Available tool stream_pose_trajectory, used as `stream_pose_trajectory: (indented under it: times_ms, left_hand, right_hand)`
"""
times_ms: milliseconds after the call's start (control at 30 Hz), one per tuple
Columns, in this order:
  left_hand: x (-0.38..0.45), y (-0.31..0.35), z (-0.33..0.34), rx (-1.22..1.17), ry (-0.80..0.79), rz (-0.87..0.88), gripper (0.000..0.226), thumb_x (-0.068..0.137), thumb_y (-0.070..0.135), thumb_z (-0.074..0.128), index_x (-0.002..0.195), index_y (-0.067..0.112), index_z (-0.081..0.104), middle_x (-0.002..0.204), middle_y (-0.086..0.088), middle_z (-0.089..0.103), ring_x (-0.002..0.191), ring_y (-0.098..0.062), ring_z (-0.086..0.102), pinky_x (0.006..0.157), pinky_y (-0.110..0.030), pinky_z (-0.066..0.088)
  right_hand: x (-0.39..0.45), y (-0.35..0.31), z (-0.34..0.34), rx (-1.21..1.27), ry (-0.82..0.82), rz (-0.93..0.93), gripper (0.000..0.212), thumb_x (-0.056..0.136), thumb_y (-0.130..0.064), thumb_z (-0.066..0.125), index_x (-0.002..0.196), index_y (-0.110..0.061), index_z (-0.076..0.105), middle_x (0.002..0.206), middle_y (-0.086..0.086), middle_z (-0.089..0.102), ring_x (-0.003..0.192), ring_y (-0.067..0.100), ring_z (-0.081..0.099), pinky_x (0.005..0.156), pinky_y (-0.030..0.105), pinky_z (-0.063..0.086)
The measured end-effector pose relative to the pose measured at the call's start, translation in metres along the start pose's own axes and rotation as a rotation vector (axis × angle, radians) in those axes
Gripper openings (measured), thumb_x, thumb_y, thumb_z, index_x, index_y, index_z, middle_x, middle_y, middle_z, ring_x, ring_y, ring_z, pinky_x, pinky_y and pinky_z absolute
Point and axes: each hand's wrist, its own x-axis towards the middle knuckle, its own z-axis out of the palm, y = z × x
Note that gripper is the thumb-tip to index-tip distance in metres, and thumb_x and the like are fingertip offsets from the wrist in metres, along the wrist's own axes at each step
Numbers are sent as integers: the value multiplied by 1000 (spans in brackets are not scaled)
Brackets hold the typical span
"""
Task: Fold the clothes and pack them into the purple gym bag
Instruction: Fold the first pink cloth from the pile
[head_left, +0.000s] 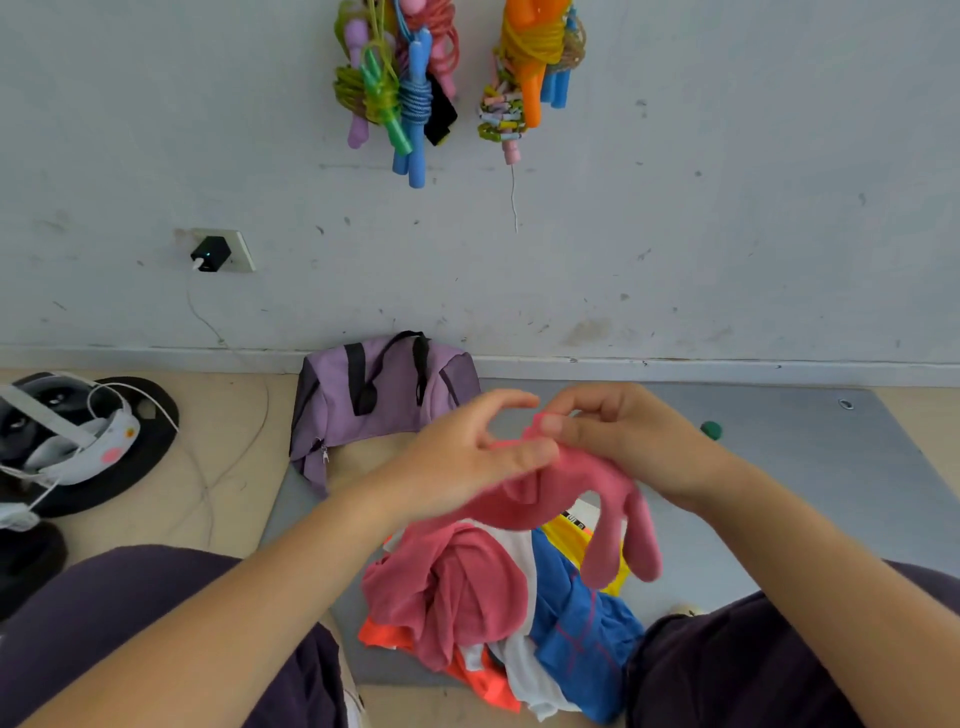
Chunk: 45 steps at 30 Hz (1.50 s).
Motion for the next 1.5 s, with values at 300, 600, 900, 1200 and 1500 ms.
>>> stream_pose_trajectory:
  times_ms: [300,600,900,1200,1500]
  left_hand:
    - [4,-3,-26,-365,491,73,25,89,43,63,71,27,71,69,18,61,66,3,53,64,-11,42]
    - [-2,3,-10,-150,22,45,58,68,66,68,121,45,58,91,16,70,85,1,64,80,-19,49]
    - [7,-10,-33,-339,509,-11,21,93,38,63,77,24,68,77,7,60,77,-6,53,76,-24,40]
    - [-3,-4,-12,-75,-86,15,40,74,59,69,114,54,62,114,21,68,107,1,61,96,-18,45]
    - [-2,-11,-27,-148,241,-74,34,86,49,67,88,16,71,78,7,59,73,-6,52,72,-26,40]
  right_hand:
    - [-1,8,-4,-30,-74,70,22,83,-33,67,91,-13,70,83,-1,68,78,11,60,77,23,49]
    - [-2,7,10,63,-83,15,27,86,-31,68,100,-7,69,87,22,69,76,24,60,71,35,49]
    - [-2,7,-5,-28,-51,20,16,85,-28,68,92,-14,71,86,6,68,80,15,60,82,33,48]
    - [-4,7,6,52,-118,-5,18,85,-26,67,94,-11,71,79,12,68,71,22,60,68,30,49]
    - [-3,7,-9,-239,-32,68,18,89,-25,67,88,-7,67,76,2,63,73,12,58,72,26,46]
